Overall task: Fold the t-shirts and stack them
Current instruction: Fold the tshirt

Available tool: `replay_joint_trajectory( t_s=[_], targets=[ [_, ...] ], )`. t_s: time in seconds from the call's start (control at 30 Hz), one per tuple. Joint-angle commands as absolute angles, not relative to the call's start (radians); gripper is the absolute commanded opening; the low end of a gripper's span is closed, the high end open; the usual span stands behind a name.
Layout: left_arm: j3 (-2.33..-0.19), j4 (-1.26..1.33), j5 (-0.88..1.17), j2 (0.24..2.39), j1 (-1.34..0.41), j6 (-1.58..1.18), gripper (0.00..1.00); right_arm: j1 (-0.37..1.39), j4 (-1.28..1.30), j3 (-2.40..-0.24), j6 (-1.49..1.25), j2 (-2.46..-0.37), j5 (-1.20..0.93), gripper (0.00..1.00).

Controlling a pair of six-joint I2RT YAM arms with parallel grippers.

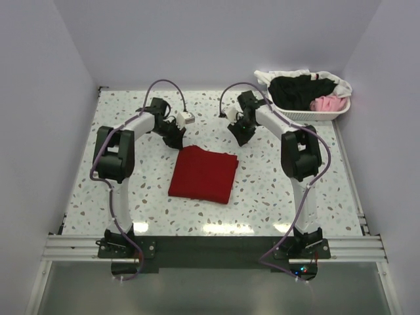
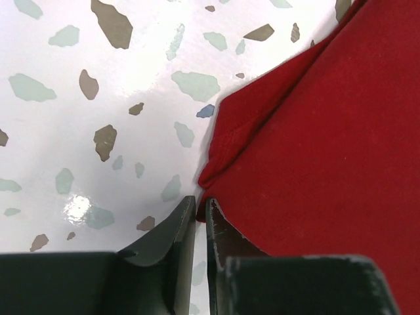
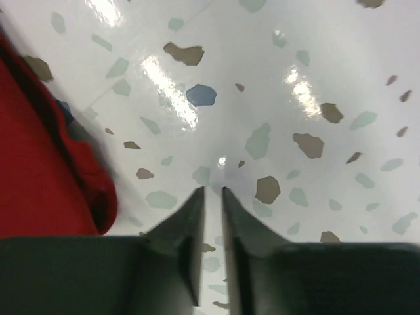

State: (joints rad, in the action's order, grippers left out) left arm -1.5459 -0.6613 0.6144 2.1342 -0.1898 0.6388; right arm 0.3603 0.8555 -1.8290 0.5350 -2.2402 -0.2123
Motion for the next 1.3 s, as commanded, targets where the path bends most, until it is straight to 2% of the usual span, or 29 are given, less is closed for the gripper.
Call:
replay_joint_trajectory(
  t_s=[0.0, 0.07, 0.13, 0.37, 0.57, 0.67, 0.83, 0.87, 0.9, 0.97, 1.0, 1.1, 1.27],
  targets=[
    [-1.525, -0.597, 0.621, 2.092, -0.178, 0.595, 0.18, 0.345, 0.896, -1.936, 0.474, -2.221, -0.300, 0.27],
    [-1.491, -0.577, 0.629, 2.060, -0.179, 0.591, 0.20, 0.345, 0.945, -1.947, 0.454, -2.207, -0.377, 0.42],
    [-1.485, -0.577, 0.627, 2.048, -0.179, 0.591, 0.22, 0.342, 1.001, -1.965, 0.440, -2.203, -0.419, 0.47],
    [-1.491, -0.583, 0.635, 2.042, -0.179, 0.595, 0.20, 0.344, 1.175, -2.010, 0.410, -2.263, -0.589, 0.51],
    [-1.493, -0.594, 0.663, 2.025, -0.179, 0.601, 0.16, 0.345, 1.149, -1.937, 0.426, -2.272, -0.537, 0.52],
    [-1.491, -0.601, 0.672, 2.014, -0.179, 0.601, 0.15, 0.348, 1.169, -1.943, 0.442, -2.289, -0.540, 0.48],
    [-1.494, -0.606, 0.672, 2.010, -0.179, 0.603, 0.15, 0.354, 1.183, -1.944, 0.446, -2.293, -0.548, 0.48],
    [-1.494, -0.607, 0.673, 2.008, -0.179, 0.603, 0.14, 0.356, 1.190, -1.942, 0.451, -2.295, -0.552, 0.46],
    [-1.494, -0.607, 0.672, 2.006, -0.179, 0.606, 0.14, 0.356, 1.192, -1.941, 0.453, -2.293, -0.555, 0.34],
    [-1.496, -0.612, 0.670, 2.000, -0.179, 0.609, 0.12, 0.357, 1.195, -1.939, 0.454, -2.281, -0.561, 0.23],
    [-1.493, -0.615, 0.670, 1.997, -0.179, 0.614, 0.11, 0.357, 1.198, -1.940, 0.456, -2.273, -0.561, 0.13],
    [-1.485, -0.621, 0.669, 1.979, -0.179, 0.621, 0.07, 0.357, 1.229, -1.957, 0.465, -2.238, -0.561, 0.03],
    [-1.480, -0.629, 0.672, 1.942, -0.179, 0.633, 0.00, 0.353, 1.264, -1.953, 0.489, -2.177, -0.526, 0.00]
  ],
)
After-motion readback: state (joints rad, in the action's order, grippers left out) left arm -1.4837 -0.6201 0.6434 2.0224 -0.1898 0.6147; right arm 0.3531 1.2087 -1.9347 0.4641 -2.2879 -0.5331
